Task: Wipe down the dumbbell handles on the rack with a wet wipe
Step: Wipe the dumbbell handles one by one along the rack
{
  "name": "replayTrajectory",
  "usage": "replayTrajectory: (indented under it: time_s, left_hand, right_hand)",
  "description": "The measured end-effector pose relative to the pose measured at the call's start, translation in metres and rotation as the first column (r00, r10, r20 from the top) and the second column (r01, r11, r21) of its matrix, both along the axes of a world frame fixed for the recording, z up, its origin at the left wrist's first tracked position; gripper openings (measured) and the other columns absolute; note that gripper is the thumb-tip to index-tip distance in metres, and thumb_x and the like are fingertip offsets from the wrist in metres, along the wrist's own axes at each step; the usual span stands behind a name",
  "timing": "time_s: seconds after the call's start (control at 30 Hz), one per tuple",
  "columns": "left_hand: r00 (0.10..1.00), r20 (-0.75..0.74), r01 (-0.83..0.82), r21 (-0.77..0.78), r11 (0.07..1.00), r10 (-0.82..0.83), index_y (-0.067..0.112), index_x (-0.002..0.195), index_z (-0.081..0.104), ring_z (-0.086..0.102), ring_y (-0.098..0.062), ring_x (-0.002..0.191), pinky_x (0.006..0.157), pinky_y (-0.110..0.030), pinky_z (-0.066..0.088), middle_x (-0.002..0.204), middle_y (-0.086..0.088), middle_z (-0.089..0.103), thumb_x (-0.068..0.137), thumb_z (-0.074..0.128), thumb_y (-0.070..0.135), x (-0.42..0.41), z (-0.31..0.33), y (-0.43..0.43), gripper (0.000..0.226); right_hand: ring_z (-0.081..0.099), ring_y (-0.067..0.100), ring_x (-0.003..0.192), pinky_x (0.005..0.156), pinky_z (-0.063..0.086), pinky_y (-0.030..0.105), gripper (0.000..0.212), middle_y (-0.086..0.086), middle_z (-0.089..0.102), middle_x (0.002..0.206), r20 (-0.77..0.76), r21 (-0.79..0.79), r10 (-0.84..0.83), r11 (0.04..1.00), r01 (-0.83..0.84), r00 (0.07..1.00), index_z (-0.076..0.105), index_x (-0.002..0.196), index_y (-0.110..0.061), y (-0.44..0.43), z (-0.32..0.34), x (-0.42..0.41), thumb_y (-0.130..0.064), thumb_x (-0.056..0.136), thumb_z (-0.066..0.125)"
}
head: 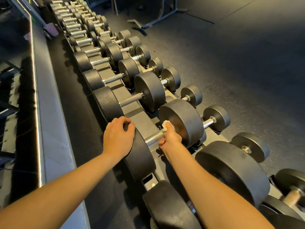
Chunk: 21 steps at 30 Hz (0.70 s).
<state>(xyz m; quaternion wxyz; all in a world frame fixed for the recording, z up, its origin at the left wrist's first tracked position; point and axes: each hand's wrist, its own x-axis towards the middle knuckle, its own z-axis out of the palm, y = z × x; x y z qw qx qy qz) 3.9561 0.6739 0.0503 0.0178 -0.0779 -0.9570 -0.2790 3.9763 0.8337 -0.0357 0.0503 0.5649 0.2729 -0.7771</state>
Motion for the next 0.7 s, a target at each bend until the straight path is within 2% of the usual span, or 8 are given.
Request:
replayTrajectory:
  time_s: [0.07, 0.13, 0.23, 0.33, 0.43, 0.57, 0.63, 0.7]
  left_hand:
    - [1.000, 0.003, -0.001, -0.001, 1.000, 0.001, 0.020, 0.122, 0.066, 0.056, -0.015, 0.109, 0.088, -0.030, 0.044, 0.115, 0.006, 0.064, 0.104, 0.054, 0.032, 0.000, -0.001, 0.000, 0.025]
    - [1.000, 0.004, 0.005, 0.000, 1.000, -0.005, 0.020, 0.122, 0.066, 0.056, -0.016, 0.109, 0.089, -0.032, 0.046, 0.114, 0.005, 0.064, 0.104, 0.054, 0.032, -0.001, -0.001, -0.001, 0.025]
    - [1.000, 0.005, 0.008, 0.006, 1.000, -0.008, 0.021, 0.120, 0.066, 0.057, -0.017, 0.108, 0.092, -0.037, 0.050, 0.114, 0.004, 0.065, 0.103, 0.054, 0.034, -0.001, -0.001, -0.001, 0.025]
    - [1.000, 0.001, 0.006, -0.015, 1.000, -0.006, 0.021, 0.120, 0.067, 0.057, -0.018, 0.107, 0.094, -0.042, 0.052, 0.114, 0.004, 0.065, 0.102, 0.054, 0.035, -0.002, 0.001, 0.000, 0.026]
    - [1.000, -0.009, 0.020, -0.014, 1.000, -0.020, 0.020, 0.121, 0.067, 0.058, -0.019, 0.106, 0.092, -0.043, 0.053, 0.114, 0.003, 0.066, 0.102, 0.054, 0.035, 0.000, 0.003, 0.000, 0.027]
    - [0.995, 0.010, 0.103, -0.116, 0.988, -0.102, 0.019, 0.122, 0.066, 0.059, -0.020, 0.104, 0.091, -0.045, 0.054, 0.114, 0.000, 0.066, 0.103, 0.051, 0.035, -0.006, 0.007, -0.002, 0.030]
    - [0.966, -0.033, 0.243, -0.202, 0.949, -0.255, 0.021, 0.116, 0.069, 0.059, -0.017, 0.102, 0.091, -0.042, 0.052, 0.112, 0.001, 0.066, 0.101, 0.053, 0.032, -0.014, 0.011, 0.000, 0.025]
    - [0.894, -0.044, 0.426, -0.219, 0.877, -0.446, 0.024, 0.111, 0.070, 0.058, -0.012, 0.098, 0.088, -0.036, 0.051, 0.107, 0.006, 0.064, 0.097, 0.060, 0.028, -0.025, 0.020, 0.015, 0.018]
  right_hand:
    - [0.051, 0.016, 0.064, 0.046, 0.038, 0.027, 0.064, 0.013, 0.064, 0.118, 0.016, 0.016, 0.009, 1.000, -0.009, 1.000, 0.052, 0.130, -0.015, 0.000, 0.004, -0.004, -0.052, 0.084, 0.077]
    - [0.051, 0.012, 0.058, 0.044, 0.039, 0.023, 0.055, 0.010, 0.065, 0.102, -0.042, 0.010, -0.038, 0.999, 0.038, 0.998, 0.056, 0.120, -0.011, -0.005, 0.004, 0.002, -0.050, 0.087, 0.076]
    - [0.043, 0.007, 0.049, 0.048, 0.040, 0.021, 0.033, 0.001, 0.056, 0.072, -0.213, -0.120, -0.178, 0.981, 0.155, 0.961, 0.066, 0.107, -0.007, -0.009, -0.003, 0.018, -0.038, 0.094, 0.071]
    - [0.039, 0.007, 0.049, 0.050, 0.041, 0.025, 0.021, 0.000, 0.047, 0.063, -0.209, -0.219, -0.265, 0.951, 0.219, 0.941, 0.063, 0.091, -0.007, -0.007, -0.004, 0.026, -0.021, 0.105, 0.055]
    - [0.043, 0.012, 0.052, 0.058, 0.048, 0.034, 0.027, 0.003, 0.046, 0.063, -0.136, -0.118, -0.091, 0.990, 0.075, 0.987, 0.062, 0.098, -0.005, -0.006, -0.009, 0.033, -0.010, 0.108, 0.037]
    - [0.043, 0.012, 0.051, 0.055, 0.052, 0.032, 0.026, 0.003, 0.049, 0.060, -0.056, 0.084, 0.105, 0.991, -0.100, 0.993, 0.064, 0.091, -0.008, 0.002, -0.001, 0.036, -0.014, 0.107, 0.043]
    - [0.048, 0.013, 0.053, 0.052, 0.055, 0.030, 0.025, 0.004, 0.052, 0.065, -0.035, 0.195, 0.170, 0.968, -0.160, 0.985, 0.067, 0.092, -0.008, 0.006, 0.002, 0.037, -0.019, 0.106, 0.049]
    - [0.052, 0.013, 0.054, 0.050, 0.056, 0.028, 0.023, 0.006, 0.055, 0.069, -0.027, 0.239, 0.149, 0.961, -0.138, 0.989, 0.069, 0.099, -0.006, 0.006, 0.003, 0.036, -0.024, 0.105, 0.054]
